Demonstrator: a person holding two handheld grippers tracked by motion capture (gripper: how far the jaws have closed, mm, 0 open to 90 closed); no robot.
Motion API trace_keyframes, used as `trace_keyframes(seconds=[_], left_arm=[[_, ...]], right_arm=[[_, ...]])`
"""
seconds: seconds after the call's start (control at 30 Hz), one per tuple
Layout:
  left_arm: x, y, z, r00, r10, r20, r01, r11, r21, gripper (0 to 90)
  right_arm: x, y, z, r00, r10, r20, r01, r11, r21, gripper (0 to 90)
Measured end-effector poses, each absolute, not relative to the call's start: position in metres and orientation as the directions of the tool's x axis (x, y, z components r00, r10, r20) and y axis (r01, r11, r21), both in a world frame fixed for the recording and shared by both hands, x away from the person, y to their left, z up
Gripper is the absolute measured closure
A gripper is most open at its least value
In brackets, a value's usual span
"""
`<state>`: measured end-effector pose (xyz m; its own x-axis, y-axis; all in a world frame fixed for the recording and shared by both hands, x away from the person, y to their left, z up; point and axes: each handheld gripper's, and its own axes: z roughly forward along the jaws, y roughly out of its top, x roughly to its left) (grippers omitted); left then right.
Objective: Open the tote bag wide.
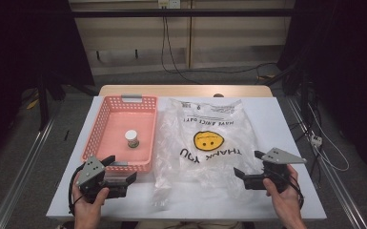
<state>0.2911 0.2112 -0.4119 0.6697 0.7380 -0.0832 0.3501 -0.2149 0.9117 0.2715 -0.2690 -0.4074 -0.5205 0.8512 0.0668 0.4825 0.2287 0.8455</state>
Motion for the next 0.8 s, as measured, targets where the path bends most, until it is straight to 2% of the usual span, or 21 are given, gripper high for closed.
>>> trace_keyframes(seconds=[0.17,0.3,0.53,0.8], left_arm=[[0.291,0.213,-0.411,0.670,0.738,-0.082,0.345,-0.211,0.915,4.4],[0.290,0.213,-0.411,0.674,0.734,-0.077,0.339,-0.216,0.916,4.3],[0.293,0.210,-0.411,0.684,0.726,-0.073,0.335,-0.224,0.915,4.4],[0.295,0.209,-0.412,0.695,0.715,-0.075,0.337,-0.231,0.913,4.4]], right_arm=[[0.279,-0.251,-0.403,-0.585,0.807,0.074,0.507,0.293,0.810,6.1],[0.286,-0.230,-0.394,-0.646,0.762,0.053,0.478,0.349,0.806,7.0],[0.293,-0.209,-0.395,-0.700,0.714,0.011,0.448,0.427,0.786,11.3],[0.297,-0.180,-0.398,-0.766,0.642,0.025,0.448,0.506,0.737,15.6]])
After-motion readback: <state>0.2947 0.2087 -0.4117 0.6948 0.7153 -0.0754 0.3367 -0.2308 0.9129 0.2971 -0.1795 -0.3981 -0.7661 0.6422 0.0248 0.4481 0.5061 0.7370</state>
